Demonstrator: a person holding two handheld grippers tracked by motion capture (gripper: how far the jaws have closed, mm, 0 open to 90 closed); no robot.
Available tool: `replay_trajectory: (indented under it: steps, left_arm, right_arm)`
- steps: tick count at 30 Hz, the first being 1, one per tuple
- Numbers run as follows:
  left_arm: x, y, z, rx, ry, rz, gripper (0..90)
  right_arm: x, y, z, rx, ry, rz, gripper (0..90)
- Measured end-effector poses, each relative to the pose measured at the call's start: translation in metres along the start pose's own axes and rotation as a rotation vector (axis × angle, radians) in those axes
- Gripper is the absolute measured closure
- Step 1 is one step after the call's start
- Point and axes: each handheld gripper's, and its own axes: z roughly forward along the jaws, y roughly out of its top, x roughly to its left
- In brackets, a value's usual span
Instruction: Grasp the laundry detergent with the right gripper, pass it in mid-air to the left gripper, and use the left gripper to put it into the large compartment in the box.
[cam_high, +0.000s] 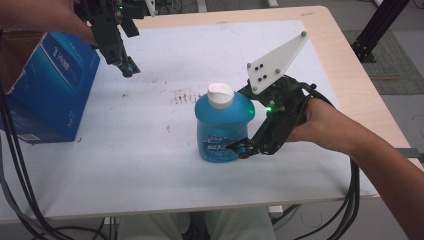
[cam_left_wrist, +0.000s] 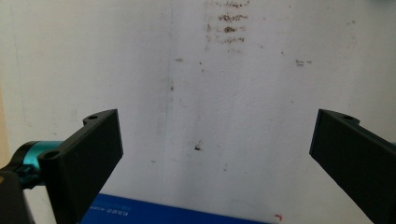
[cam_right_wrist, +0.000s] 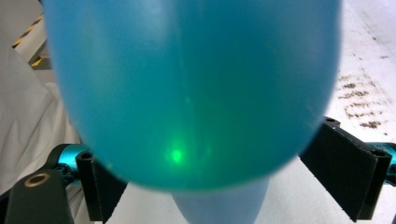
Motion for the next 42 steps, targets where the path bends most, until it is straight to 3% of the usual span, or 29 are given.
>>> replay_trajectory:
  steps: [23, 24, 25, 26, 42]
  left_arm:
    - [0.000, -0.002, 0.000, 0.002, 0.000, -0.001, 2.5]
    - [0.001, -0.002, -0.001, 0.005, 0.000, 0.002, 2.4]
    - [0.000, -0.002, 0.000, 0.003, 0.001, 0.000, 2.4]
    - [0.000, -0.002, -0.001, 0.006, 0.000, 0.000, 2.4]
    - [0.000, -0.004, -0.001, 0.000, 0.002, -0.003, 2.5]
  right_arm:
    - [-0.001, -0.006, 0.007, -0.066, -0.001, 0.009, 12.7]
    - [-0.001, -0.007, 0.008, -0.067, -0.002, 0.011, 15.9]
    - [-0.001, -0.007, 0.007, -0.075, 0.018, 0.008, 24.7]
    - [-0.002, -0.008, 0.006, -0.082, 0.036, 0.006, 26.6]
    - [-0.001, -0.009, 0.011, -0.084, 0.035, 0.001, 30.0]
